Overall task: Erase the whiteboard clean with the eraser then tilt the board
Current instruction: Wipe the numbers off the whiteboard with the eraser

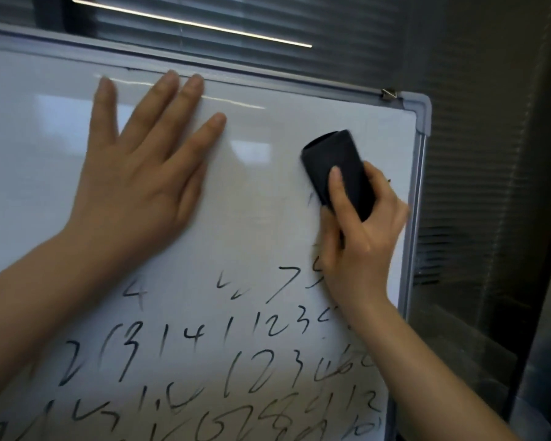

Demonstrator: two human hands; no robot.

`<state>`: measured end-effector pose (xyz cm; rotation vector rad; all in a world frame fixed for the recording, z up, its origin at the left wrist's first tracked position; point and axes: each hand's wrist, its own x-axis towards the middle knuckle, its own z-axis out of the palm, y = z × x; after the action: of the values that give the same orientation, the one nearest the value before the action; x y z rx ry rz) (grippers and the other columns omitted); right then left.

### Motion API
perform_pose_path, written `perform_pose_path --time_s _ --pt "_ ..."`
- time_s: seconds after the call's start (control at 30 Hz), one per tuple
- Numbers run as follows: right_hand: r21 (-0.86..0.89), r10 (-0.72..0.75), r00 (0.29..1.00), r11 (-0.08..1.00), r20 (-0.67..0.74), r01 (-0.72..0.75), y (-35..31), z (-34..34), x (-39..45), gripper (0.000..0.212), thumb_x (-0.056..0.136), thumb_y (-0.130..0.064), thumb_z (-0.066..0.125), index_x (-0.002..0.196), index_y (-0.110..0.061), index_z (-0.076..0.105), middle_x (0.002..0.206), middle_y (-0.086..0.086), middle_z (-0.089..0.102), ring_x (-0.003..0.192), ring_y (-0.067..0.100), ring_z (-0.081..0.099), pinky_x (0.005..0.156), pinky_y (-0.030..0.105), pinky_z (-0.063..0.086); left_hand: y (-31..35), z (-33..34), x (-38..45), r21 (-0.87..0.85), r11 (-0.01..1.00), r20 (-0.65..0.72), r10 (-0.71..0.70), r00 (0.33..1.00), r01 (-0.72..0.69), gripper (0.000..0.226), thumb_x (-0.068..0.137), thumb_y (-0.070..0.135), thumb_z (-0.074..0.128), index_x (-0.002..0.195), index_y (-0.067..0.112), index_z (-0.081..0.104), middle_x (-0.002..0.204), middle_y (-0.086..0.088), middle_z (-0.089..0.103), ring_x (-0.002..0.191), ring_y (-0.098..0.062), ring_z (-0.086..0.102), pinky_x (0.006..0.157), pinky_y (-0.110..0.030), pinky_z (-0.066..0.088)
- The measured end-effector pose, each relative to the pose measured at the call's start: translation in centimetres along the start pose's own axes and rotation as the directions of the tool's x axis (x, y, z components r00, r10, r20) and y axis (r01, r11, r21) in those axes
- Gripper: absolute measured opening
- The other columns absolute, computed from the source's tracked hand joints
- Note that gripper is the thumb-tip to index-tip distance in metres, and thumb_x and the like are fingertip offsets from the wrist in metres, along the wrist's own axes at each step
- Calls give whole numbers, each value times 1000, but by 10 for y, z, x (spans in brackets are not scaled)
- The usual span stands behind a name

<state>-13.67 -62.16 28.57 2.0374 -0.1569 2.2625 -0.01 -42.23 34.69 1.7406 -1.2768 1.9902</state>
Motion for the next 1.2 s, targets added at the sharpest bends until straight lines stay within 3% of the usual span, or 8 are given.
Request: perform_pose_path --time_s 0.17,0.27,0.4,0.53,0.63,0.8,0.97,1.2 --pt "61 -238 964 971 114 233 -27 0 -55 49 83 1 67 129 -14 56 131 27 44 111 37 45 89 40 38 20 3 14 -31 999 45 16 999 -14 46 105 24 34 148 8 40 156 -21 27 145 -38 24 112 -68 13" --pt "93 -322 929 946 183 310 -26 -4 -73 52 85 2 59 133 -16 50 134 22 39 112 35 46 93 39 38 27 5 16 -33 999 55 15 998 -13 45 105 23 34 148 8 40 156 -21 26 145 -39 24 112 -67 13" --pt "67 -229 963 973 144 221 -5 -10 -40 53 79 6 65 129 -13 59 127 30 52 103 42 54 88 42 42 31 5 17 -29 999 42 23 999 -21 45 106 24 34 148 9 40 156 -20 26 145 -39 25 112 -67 14" --pt "9 -118 988 993 96 118 26 -15 3 39 86 4 59 124 -6 62 125 35 50 100 49 52 88 45 41 31 5 16 -8 1000 41 8 999 -7 46 106 25 32 149 11 39 157 -19 26 145 -37 24 114 -65 13" --pt "-8 -59 996 998 73 59 46 -18 21 43 86 6 59 127 -6 59 128 33 47 102 48 48 89 44 40 30 6 15 -4 1000 44 1 999 -1 46 106 26 31 150 11 37 157 -19 26 146 -37 24 114 -64 12" --pt "9 -46 998 999 51 45 45 -19 -1 49 82 8 64 128 -9 59 127 33 47 97 44 47 87 32 33 32 8 15 9 1000 12 12 1000 -13 46 106 24 34 149 11 38 156 -19 28 145 -38 25 114 -64 13" --pt "21 -133 976 991 176 131 35 -27 -57 52 85 -1 65 130 -18 46 128 33 48 100 44 51 85 42 43 28 9 14 7 1000 26 1 1000 -1 47 105 25 32 150 12 36 157 -19 27 145 -38 24 114 -61 11" --pt "3 -76 994 997 75 76 64 -22 17 45 84 8 62 127 -6 59 129 34 46 98 48 47 88 46 41 32 11 15 9 1000 12 2 1000 -2 46 104 24 34 148 11 39 157 -19 28 145 -38 26 114 -62 12"
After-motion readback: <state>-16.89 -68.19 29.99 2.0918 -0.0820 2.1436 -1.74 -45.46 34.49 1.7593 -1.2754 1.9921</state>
